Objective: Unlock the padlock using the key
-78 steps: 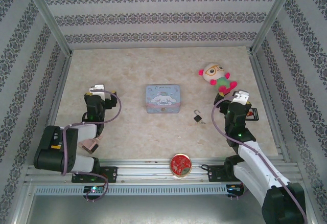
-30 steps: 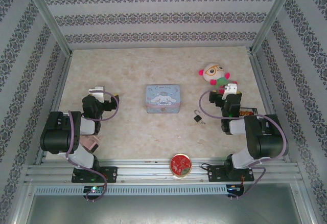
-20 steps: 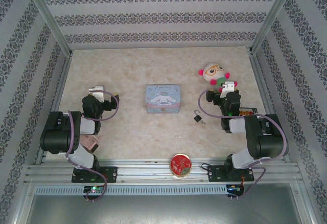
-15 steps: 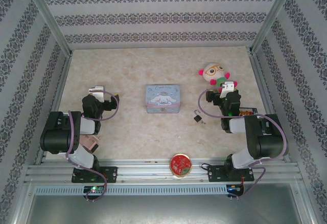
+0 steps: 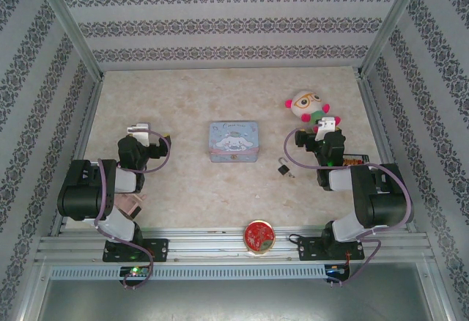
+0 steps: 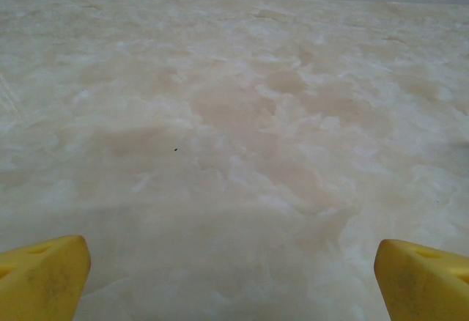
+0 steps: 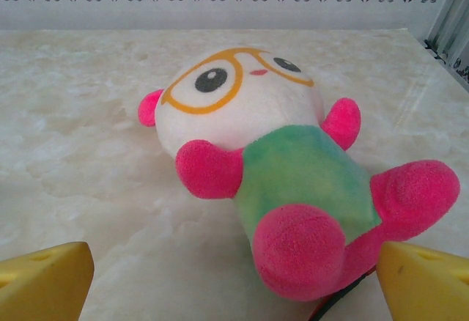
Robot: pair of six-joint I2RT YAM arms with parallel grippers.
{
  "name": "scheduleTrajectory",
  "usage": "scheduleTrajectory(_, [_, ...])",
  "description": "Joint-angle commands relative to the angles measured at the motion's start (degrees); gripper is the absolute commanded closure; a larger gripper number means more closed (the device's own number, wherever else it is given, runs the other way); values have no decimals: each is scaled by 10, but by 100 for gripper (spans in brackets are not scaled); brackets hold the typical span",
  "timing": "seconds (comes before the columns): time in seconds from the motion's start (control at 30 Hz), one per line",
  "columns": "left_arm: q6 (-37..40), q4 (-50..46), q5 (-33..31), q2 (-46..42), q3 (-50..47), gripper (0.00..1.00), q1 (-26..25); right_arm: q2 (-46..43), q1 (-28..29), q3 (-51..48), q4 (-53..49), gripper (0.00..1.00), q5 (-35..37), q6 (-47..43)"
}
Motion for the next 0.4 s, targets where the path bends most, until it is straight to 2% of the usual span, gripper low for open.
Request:
scheduleTrajectory(0.0, [8, 13, 11, -3, 9, 1, -3, 2, -6, 9, 8, 2, -10, -1])
scheduleTrajectory(0.37, [7, 15, 11, -2, 7, 1, -3, 2, -6, 9, 8, 2, -9, -1])
